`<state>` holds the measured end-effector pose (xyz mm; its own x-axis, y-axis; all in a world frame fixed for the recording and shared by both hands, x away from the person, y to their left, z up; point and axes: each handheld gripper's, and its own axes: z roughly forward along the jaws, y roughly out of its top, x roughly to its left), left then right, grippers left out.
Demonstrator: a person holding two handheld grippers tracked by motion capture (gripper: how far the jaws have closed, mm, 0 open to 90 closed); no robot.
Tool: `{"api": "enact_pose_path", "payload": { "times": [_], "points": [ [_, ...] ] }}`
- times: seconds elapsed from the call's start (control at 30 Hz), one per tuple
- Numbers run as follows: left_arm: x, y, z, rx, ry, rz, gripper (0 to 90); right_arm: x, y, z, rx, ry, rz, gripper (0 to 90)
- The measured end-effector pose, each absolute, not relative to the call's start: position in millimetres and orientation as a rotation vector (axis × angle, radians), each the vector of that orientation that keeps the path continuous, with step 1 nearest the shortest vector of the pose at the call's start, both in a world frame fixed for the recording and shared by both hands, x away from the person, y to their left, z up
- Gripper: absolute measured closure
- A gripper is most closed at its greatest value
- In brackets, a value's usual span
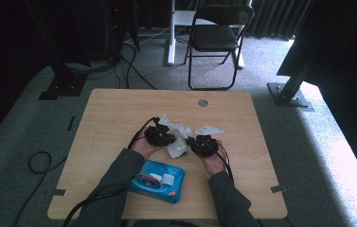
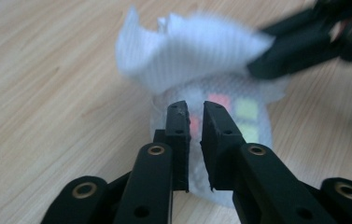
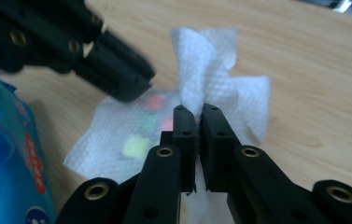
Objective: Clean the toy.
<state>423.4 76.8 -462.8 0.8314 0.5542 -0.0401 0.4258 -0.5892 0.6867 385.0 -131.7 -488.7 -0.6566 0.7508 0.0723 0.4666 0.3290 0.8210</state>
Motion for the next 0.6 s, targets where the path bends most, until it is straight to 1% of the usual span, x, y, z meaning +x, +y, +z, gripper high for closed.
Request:
{"api": "enact_pose_path", "payload": {
  "times": [0.13,0.27,0.37,0.5,0.6],
  "points": [
    [422,77,-456,2.216,0.715,0.233,70.4,383,-126,-494,1.050,2.337,1.241,86.9],
    [423,74,-455,2.209,0.717,0.229,67.3,381,-123,-497,1.015,2.371,1.259,86.8],
    [424,69,-460,2.240,0.722,0.236,65.2,379,-122,-498,0.991,2.385,1.262,84.0],
    [426,62,-467,2.298,0.734,0.247,65.9,377,-122,-498,0.958,2.404,1.267,78.8],
    [427,58,-473,2.357,0.734,0.267,71.2,375,-124,-498,0.944,2.412,1.282,70.3]
  ]
}}
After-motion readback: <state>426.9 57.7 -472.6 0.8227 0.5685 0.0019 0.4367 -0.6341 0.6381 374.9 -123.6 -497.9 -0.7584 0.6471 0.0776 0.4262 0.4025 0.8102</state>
